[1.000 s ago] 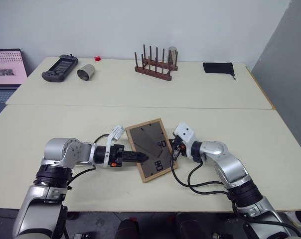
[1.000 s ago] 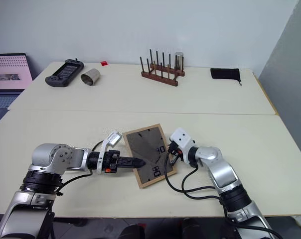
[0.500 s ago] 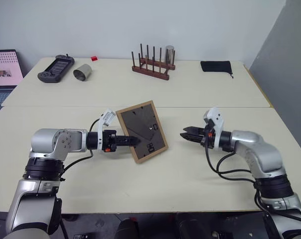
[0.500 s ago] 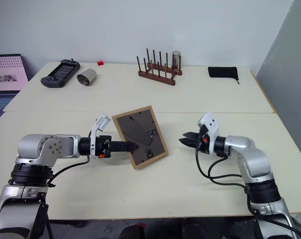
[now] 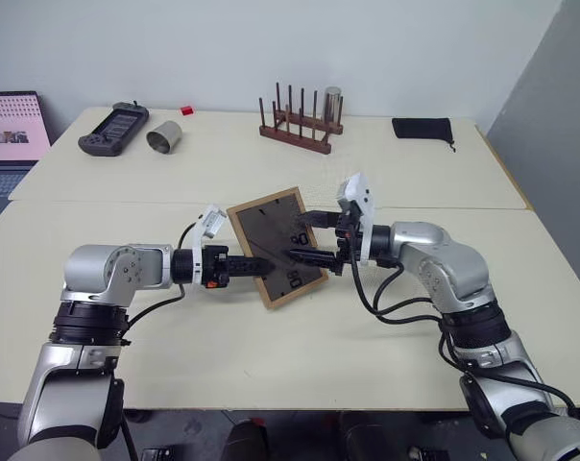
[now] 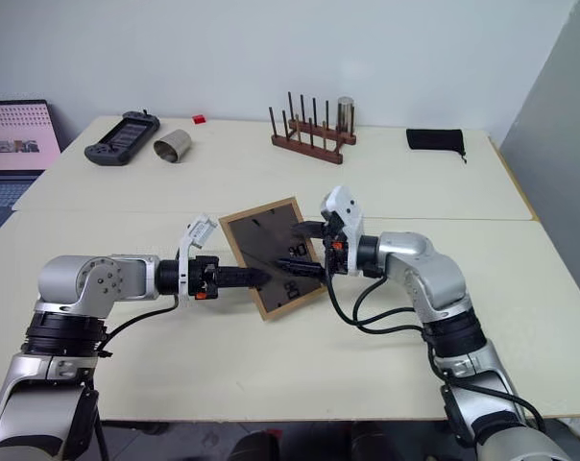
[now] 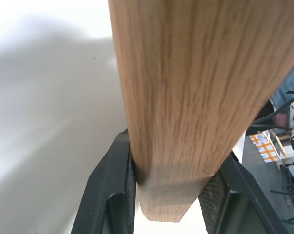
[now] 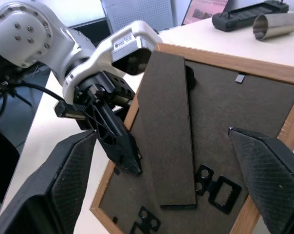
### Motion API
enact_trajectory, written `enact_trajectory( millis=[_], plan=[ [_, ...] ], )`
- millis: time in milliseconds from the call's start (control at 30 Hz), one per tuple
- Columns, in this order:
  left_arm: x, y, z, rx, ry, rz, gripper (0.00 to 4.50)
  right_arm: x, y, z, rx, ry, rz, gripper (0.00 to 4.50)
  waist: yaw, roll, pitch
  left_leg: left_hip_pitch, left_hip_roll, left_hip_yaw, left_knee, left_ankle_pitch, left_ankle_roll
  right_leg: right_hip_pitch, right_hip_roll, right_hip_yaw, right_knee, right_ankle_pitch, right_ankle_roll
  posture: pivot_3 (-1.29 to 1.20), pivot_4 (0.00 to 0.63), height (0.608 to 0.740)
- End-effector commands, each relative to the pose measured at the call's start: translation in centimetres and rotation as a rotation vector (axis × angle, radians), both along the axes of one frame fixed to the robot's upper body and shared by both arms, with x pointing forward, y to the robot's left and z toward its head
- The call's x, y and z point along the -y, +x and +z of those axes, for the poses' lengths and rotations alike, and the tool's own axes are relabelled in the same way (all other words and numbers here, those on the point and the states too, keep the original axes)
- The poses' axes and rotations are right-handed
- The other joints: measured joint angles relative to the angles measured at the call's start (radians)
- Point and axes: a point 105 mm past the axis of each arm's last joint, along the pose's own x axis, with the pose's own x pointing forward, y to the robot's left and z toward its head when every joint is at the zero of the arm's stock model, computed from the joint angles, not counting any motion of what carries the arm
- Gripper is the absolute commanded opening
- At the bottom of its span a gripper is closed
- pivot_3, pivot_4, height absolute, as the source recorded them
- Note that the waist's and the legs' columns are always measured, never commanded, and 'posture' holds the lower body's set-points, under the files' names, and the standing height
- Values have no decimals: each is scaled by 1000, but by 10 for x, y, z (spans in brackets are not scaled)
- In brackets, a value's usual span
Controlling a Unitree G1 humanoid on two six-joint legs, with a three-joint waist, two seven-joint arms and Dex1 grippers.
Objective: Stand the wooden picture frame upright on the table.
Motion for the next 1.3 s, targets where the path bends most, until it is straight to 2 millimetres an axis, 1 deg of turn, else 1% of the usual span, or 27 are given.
enact_trajectory(
  millis=[33, 167, 267, 367, 600, 667, 800, 867, 933, 967, 1000, 1033, 1100, 1167, 1200, 1233, 1267, 1300],
  plan=[
    [7, -1, 19, 80, -21, -39, 1288, -15, -5, 5, 60, -19, 67, 4480, 0, 0, 0, 0, 0, 0, 0, 0, 0, 0, 0, 0, 0, 0, 0, 0, 150, 740],
    [7, -2, 19, 78, -19, -38, 1288, -24, -15, 7, 70, -16, 134, 4480, 0, 0, 0, 0, 0, 0, 0, 0, 0, 0, 0, -1, 0, 0, 0, 0, 150, 740],
    [6, -2, 20, 76, -17, -31, 1288, -23, -25, 12, 59, 1, 178, 4480, 1, 0, 0, 0, 0, -1, 0, 0, 0, 0, 0, -1, 0, 0, 0, 0, 150, 740],
    [3, -2, 20, 71, -16, -24, 1288, -14, -35, 16, 24, 17, 211, 4480, 1, 0, 0, 0, 0, -1, 0, 0, 0, 0, 0, -1, 0, 0, 0, 0, 150, 740],
    [1, -10, 20, 60, -20, -43, 1288, 15, -45, 18, -60, -6, 222, 4480, 1, 0, 0, -1, 0, -1, 0, 0, 0, 0, 0, -1, 0, 0, 0, 0, 150, 740],
    [0, -13, 19, 41, -22, -45, 1288, 22, -42, 17, -52, -21, 190, 4480, 1, 0, 0, -1, 0, -1, 0, 0, 0, 0, 0, -1, 0, 0, 0, 0, 150, 740],
    [0, -15, 19, 10, -40, -47, 1288, 35, -25, 15, 9, -40, 74, 4480, 0, 0, 0, -1, 0, -1, 1, 0, 0, 0, 0, -1, 0, 0, 0, 0, 150, 740],
    [2, -20, 20, -27, -68, -66, 1288, 50, -12, 16, 39, -39, -17, 4480, -1, 0, 0, -1, 0, -1, 1, 0, 0, 0, 0, -1, 0, 0, 0, 0, 150, 740],
    [3, -26, 22, -82, -100, -81, 1288, 71, -5, 13, 100, -81, -71, 4480, 0, 0, 0, -1, 0, -1, 1, 0, 0, 0, 0, -1, 0, 0, 0, 0, 150, 740],
    [2, -29, 21, -127, -112, -81, 1288, 84, -7, 9, 139, -130, -61, 4480, 2, 0, 0, -1, 0, -1, 1, 0, 0, 0, 0, -1, 0, 0, 0, 0, 150, 740],
    [1, -30, 20, -157, -118, -78, 1288, 92, -9, 6, 165, -166, -48, 4480, 7, 0, 1, -1, 0, -1, 1, 0, 0, 0, 0, -1, -1, 0, 0, 0, 150, 740],
    [-1, -32, 22, -211, -153, -74, 1288, 101, -6, 7, 237, -198, -59, 4480, 11, 0, 1, -2, -1, -2, 1, 0, 0, 0, -1, -1, -1, -1, 1, 0, 150, 740],
    [-2, -33, 26, -271, -208, -72, 1288, 111, -2, 7, 356, -248, -70, 4480, 10, 0, 1, -3, -1, -1, 1, 0, 0, 0, -1, -1, -2, -1, 1, 0, 150, 740],
    [-3, -34, 26, -294, -227, -77, 1288, 116, -3, 4, 448, -286, -37, 4480, 3, 0, 1, -3, -1, -2, 1, 0, 0, 0, -1, -1, -1, -1, 1, 0, 150, 740],
    [-2, -36, 26, -315, -247, -92, 1288, 121, 0, -2, 585, -344, -44, 4480, 1, 0, 1, -2, -1, -2, 1, 0, 0, 0, 0, -1, -1, -1, 1, 0, 150, 740],
    [-1, -39, 27, -332, -268, -110, 1288, 122, 2, -6, 760, -396, -46, 4480, -2, 0, 1, -2, -1, -3, 1, 0, 0, 0, 0, -1, -1, -1, 1, 0, 150, 740],
    [1, -40, 28, -344, -289, -123, 1288, 117, -1, -9, 881, -393, -27, 4480, -2, 0, 1, -2, -1, -3, 1, 0, 0, 0, 0, -1, 0, -1, 1, 0, 150, 740],
    [4, -41, 29, -352, -307, -137, 1288, 107, -4, -8, 1044, -386, -2, 4480, -3, 0, 2, -2, -1, -3, 1, 0, 0, 0, 0, -1, 0, -1, 1, 0, 150, 740]
  ],
)
